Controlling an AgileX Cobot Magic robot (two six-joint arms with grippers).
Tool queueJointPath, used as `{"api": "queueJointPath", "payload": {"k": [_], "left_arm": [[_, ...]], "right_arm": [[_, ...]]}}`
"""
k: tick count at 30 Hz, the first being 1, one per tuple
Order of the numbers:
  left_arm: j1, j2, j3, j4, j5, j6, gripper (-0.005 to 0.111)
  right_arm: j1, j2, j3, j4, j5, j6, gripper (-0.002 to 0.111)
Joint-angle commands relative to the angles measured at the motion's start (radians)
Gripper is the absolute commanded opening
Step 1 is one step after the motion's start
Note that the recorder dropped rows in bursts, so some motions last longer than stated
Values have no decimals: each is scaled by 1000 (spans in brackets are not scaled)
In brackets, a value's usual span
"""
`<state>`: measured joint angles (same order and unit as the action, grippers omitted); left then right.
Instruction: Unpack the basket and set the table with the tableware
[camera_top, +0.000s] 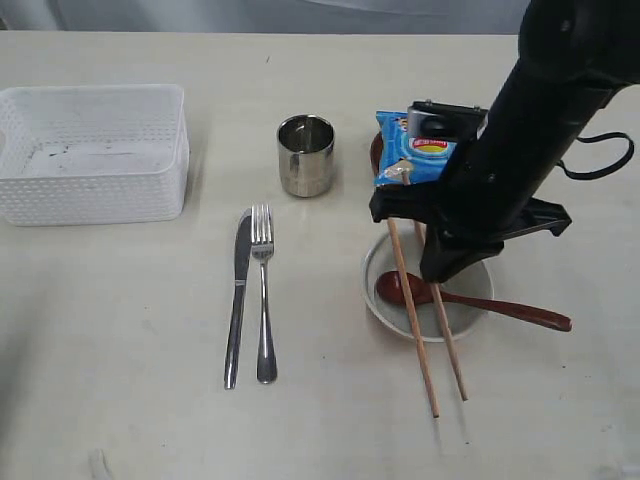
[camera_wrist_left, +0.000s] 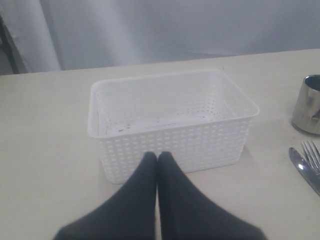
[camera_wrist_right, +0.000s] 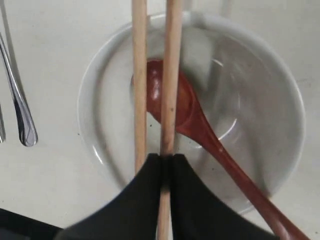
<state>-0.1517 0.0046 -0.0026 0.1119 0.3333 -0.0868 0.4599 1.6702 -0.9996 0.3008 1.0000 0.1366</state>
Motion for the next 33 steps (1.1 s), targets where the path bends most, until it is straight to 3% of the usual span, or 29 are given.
{"api": "queueJointPath", "payload": {"k": [1, 21, 33], "left_arm": [[3, -5, 3, -3, -7, 2, 0], [3, -5, 3, -3, -7, 2, 0], [3, -5, 3, -3, -7, 2, 0]], "right_arm": [[0, 1, 1, 6, -43, 31, 0], [0, -3, 38, 8, -115, 42, 0], [0, 1, 36, 11, -69, 42, 0]]}}
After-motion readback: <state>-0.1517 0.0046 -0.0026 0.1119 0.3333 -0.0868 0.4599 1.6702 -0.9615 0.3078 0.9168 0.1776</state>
